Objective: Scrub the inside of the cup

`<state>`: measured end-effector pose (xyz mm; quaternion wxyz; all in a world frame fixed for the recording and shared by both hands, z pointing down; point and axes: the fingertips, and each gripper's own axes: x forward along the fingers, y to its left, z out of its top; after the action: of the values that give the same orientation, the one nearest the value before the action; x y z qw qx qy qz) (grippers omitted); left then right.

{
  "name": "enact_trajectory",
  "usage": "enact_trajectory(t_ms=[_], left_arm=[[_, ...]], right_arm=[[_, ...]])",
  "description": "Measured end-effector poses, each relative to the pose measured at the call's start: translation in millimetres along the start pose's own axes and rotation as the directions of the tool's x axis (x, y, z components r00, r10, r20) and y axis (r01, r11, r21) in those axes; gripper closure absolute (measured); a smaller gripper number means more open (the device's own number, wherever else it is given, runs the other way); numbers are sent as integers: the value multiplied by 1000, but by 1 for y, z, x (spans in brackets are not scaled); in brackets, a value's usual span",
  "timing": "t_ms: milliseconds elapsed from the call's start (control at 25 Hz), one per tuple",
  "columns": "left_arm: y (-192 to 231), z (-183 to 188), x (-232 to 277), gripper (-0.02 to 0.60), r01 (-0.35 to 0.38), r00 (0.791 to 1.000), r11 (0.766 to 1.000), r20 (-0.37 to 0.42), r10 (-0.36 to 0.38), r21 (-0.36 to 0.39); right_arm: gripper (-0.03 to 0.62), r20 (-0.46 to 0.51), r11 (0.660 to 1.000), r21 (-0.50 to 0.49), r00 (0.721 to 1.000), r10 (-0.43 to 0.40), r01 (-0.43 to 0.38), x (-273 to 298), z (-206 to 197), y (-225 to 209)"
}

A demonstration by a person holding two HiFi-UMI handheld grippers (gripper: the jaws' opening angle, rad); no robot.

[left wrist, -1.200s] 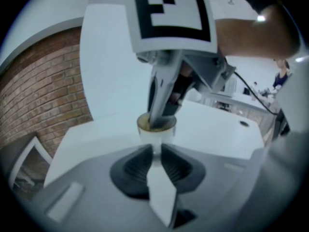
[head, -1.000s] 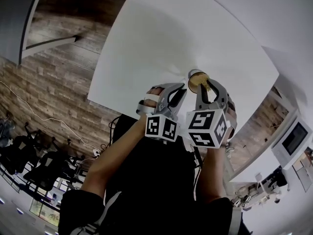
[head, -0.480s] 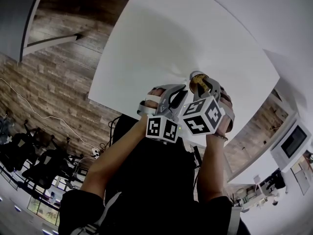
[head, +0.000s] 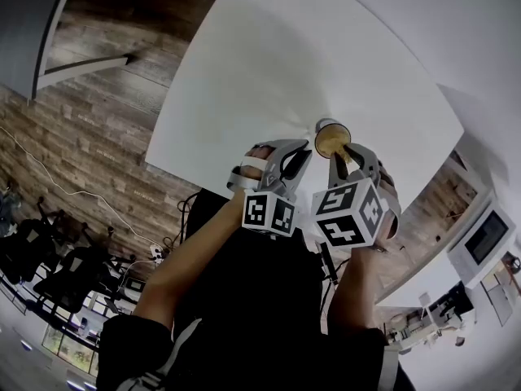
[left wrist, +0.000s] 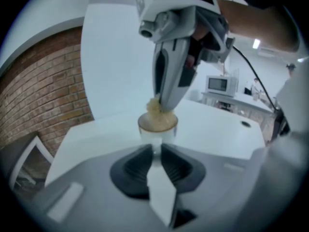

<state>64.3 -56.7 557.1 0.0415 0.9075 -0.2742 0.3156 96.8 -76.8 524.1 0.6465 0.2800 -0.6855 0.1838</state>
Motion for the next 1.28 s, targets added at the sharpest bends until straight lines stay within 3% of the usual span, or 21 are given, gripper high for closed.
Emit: enact_trajectory(t_ms=[320, 640, 1080, 1280], left_arm=[[-1, 1, 1, 522, 0, 1000, 1000, -1, 0, 10], [-2, -2, 1, 520, -5, 1000, 1000, 1, 5, 20], [-2, -2, 2, 520, -1, 1000, 1000, -20, 2, 31], [-6, -4, 3, 518, 13, 1000, 1000, -27, -14, -4]], right_arm=[[539, -66, 996, -26, 995, 80, -82, 43, 4, 7], [540, -47, 993, -8, 992, 121, -121, 43, 5, 11], [539, 85, 998, 33, 995, 59, -62, -31, 0, 5], [539, 270, 992, 126, 962, -48, 14, -72, -3, -8]])
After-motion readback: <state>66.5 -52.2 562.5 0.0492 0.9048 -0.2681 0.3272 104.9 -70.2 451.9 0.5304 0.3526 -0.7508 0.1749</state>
